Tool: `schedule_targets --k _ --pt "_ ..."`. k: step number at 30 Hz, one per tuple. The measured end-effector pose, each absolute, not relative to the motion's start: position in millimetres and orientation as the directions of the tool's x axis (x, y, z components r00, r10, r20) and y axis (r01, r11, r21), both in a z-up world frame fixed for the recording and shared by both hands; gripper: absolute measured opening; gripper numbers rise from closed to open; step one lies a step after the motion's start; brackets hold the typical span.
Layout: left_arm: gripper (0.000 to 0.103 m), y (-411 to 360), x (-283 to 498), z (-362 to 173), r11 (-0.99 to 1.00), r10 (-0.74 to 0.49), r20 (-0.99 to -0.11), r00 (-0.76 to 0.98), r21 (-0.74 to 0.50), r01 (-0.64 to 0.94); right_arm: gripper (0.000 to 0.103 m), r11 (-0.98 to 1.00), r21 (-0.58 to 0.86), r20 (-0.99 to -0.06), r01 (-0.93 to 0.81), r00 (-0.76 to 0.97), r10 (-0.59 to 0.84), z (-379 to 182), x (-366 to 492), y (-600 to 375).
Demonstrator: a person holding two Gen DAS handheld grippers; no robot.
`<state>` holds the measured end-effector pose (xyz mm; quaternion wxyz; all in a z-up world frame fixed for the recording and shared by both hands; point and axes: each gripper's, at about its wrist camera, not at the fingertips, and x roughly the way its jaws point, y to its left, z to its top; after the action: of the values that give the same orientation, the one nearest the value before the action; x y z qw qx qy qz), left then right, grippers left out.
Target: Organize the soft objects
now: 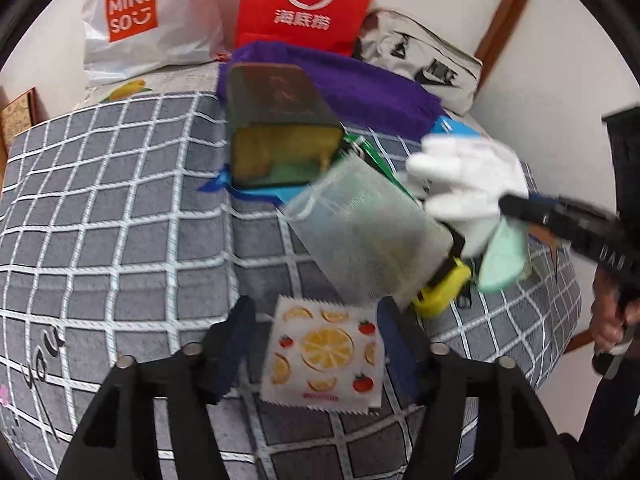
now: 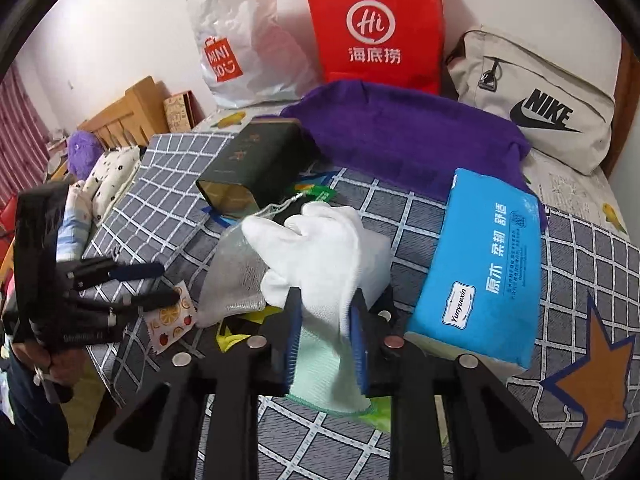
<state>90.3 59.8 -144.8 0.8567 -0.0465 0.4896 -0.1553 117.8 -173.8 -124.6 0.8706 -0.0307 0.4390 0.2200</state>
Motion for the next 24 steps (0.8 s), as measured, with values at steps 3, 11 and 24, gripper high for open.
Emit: schedule_targets --k 3,11,24 --pt "0.065 48.1 86.1 -154.3 0.948 -0.295 -0.846 0.445 -0.201 0.247 0.016 0.901 0.143 -0.76 -0.409 0.538 0.365 -116.0 111.6 -179.3" --pt "0.062 25.9 72.9 -162.4 0.952 -0.172 -0.856 0.487 -0.018 0.306 0.015 0.91 0.109 -0.731 -0.401 0.588 0.346 -97.5 100.8 -192.4" --pt "0.028 38.2 77.3 -151.7 0.959 -0.182 -0.844 0.504 -0.039 0.28 0.015 0.902 0.133 -0.697 -0.411 0.608 0.38 -83.5 102.0 -200.2"
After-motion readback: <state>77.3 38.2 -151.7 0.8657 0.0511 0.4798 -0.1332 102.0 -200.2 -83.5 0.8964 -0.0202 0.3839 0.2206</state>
